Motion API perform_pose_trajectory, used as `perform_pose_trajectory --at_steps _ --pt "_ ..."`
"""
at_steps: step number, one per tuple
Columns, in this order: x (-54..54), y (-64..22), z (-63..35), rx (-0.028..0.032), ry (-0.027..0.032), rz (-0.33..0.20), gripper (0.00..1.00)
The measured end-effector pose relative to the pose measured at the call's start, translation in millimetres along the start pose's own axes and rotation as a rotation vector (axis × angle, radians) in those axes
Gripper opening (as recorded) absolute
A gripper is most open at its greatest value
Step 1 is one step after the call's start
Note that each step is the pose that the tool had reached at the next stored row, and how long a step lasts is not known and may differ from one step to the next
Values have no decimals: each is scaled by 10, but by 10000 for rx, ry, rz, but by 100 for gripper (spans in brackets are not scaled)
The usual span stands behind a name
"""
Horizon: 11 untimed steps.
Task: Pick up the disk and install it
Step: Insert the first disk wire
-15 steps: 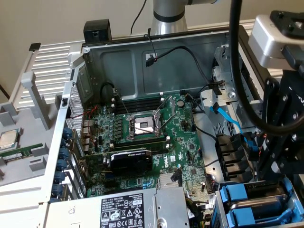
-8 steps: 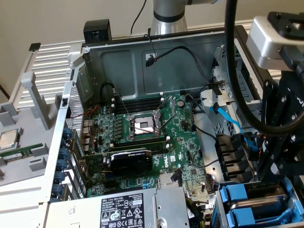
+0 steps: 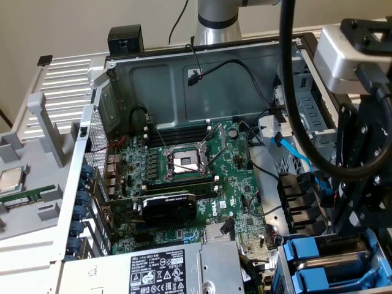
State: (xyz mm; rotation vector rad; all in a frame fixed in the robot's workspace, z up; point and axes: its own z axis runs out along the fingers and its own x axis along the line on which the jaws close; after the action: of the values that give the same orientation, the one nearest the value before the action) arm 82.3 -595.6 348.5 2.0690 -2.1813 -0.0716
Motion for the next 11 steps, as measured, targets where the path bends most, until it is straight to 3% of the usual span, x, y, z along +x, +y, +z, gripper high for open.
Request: perform_pose_trajectory --at_steps 6,11 --pt "16 -2 9 7 -1 1 17" --pt "16 -3 15 66 -5 3 17"
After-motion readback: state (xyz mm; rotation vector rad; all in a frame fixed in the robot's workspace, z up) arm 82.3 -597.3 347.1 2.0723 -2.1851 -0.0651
